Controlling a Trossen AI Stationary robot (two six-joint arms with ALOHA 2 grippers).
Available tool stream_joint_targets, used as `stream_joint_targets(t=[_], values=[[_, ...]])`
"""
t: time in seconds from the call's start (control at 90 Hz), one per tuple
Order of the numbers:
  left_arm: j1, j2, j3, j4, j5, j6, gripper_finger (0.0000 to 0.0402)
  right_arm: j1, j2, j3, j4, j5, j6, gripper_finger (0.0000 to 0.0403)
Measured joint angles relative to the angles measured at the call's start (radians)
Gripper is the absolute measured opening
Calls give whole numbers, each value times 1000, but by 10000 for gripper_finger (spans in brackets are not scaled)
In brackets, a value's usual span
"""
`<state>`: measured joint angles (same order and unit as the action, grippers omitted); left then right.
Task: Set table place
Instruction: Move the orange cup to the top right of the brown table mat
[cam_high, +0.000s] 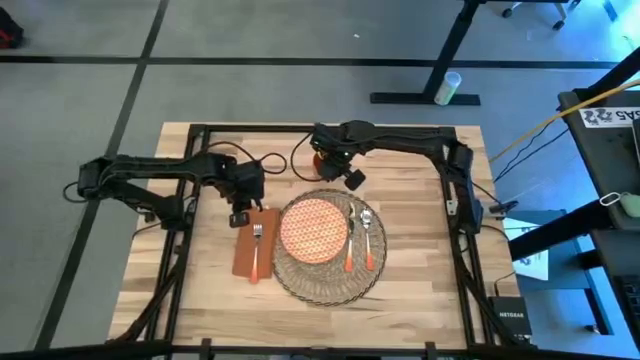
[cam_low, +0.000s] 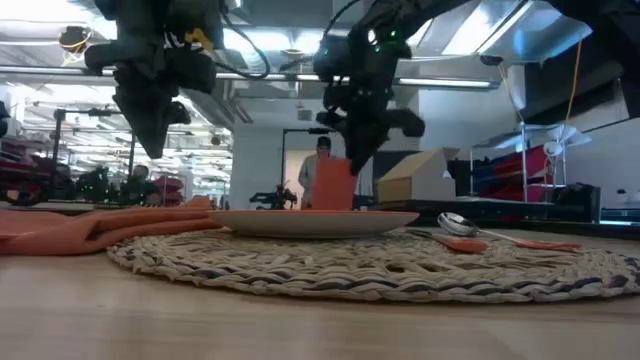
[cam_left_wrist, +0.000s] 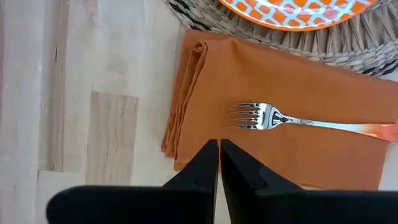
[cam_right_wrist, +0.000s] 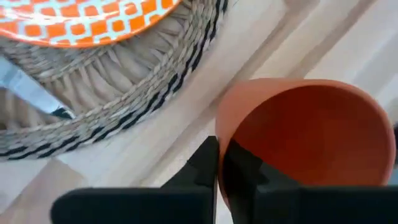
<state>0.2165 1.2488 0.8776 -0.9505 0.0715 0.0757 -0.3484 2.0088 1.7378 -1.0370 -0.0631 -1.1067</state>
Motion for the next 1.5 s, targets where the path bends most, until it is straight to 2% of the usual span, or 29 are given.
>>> stream_joint_targets(t=[0.311, 0.733, 1.2, 1.5], values=[[0, -15, 0, -10, 0, 3, 0, -50, -86, 0, -168, -37, 58, 0], [0, -152, 1, -8, 22, -53, 0, -60, -114, -145, -218, -43, 64, 0], [-1, -164, 1, -2, 23, -68, 0, -84, -332, -469, -90, -108, 112, 0], [-1, -163, 1, -2, 23, -69, 0, -83, -344, -533, -60, -141, 160, 0]])
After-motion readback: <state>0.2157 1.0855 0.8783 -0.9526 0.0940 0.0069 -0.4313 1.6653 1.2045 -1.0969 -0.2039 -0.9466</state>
